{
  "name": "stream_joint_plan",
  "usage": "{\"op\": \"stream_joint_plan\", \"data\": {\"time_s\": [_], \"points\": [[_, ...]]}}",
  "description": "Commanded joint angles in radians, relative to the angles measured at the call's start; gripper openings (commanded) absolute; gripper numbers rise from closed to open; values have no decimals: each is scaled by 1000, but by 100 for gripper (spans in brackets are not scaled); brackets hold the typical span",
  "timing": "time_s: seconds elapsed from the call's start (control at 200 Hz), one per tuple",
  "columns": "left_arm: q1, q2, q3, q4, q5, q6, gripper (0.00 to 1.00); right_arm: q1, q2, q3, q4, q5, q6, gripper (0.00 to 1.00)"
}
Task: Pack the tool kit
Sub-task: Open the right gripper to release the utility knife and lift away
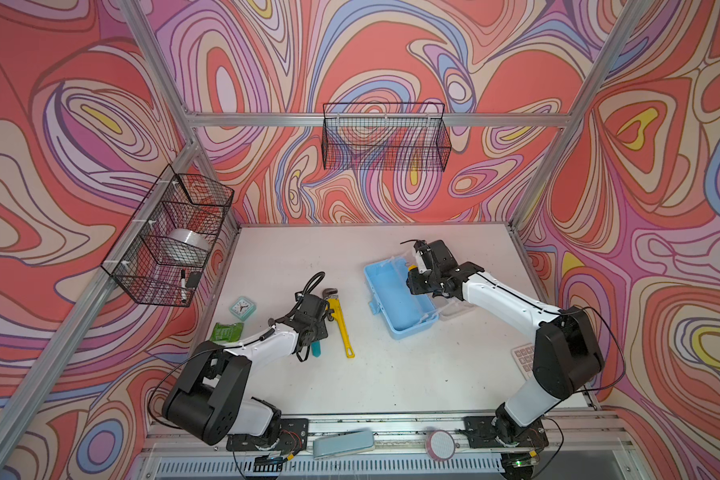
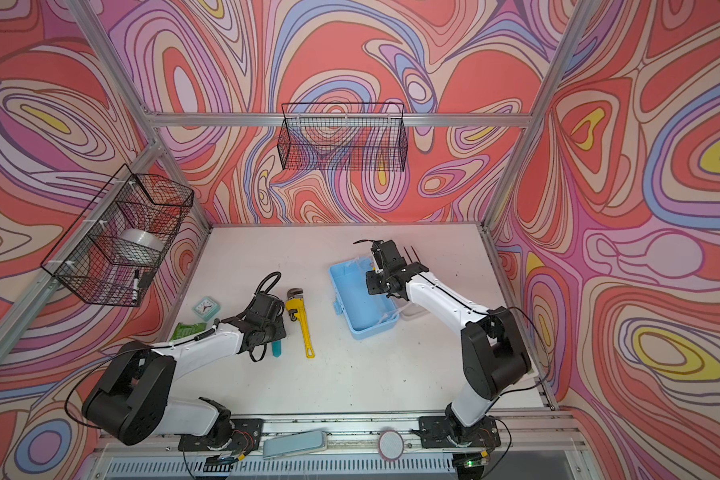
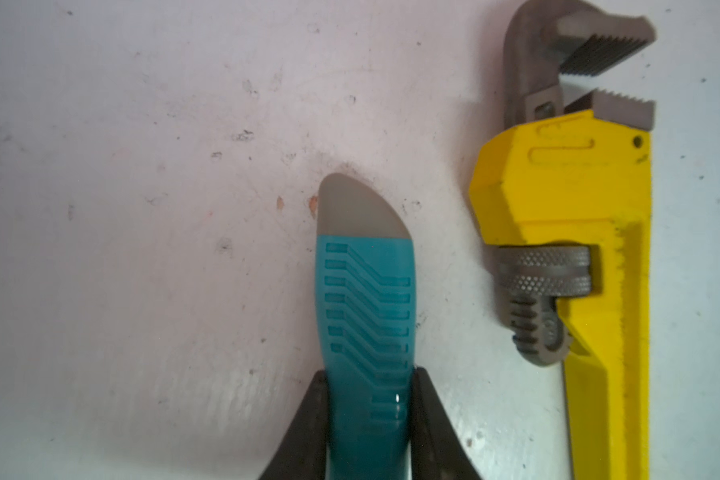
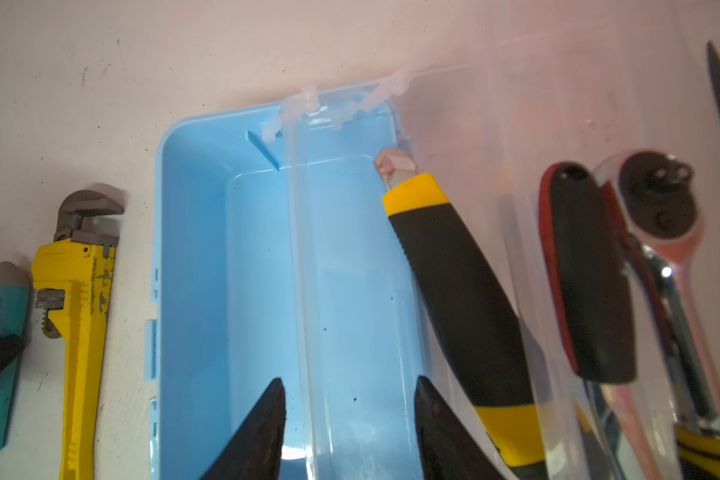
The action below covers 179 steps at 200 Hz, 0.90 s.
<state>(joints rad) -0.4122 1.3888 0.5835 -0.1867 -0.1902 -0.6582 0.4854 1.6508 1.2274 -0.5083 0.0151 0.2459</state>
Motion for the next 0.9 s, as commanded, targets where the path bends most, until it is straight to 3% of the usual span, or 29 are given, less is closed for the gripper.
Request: {"op": "stream_joint_plan", "data": {"time_s": [0.0,0.461,0.891], "points": [[3,-51,-15,-33,-1,-22,16,13,-39,-34,32,-31,23,52],[1,-236,-50,-69,32,-70,13,107,-76,-77,63,-6,54,52],[0,-381,-102,-120,43,-92,12,218,-4,-103,116,-79,137,53]]}}
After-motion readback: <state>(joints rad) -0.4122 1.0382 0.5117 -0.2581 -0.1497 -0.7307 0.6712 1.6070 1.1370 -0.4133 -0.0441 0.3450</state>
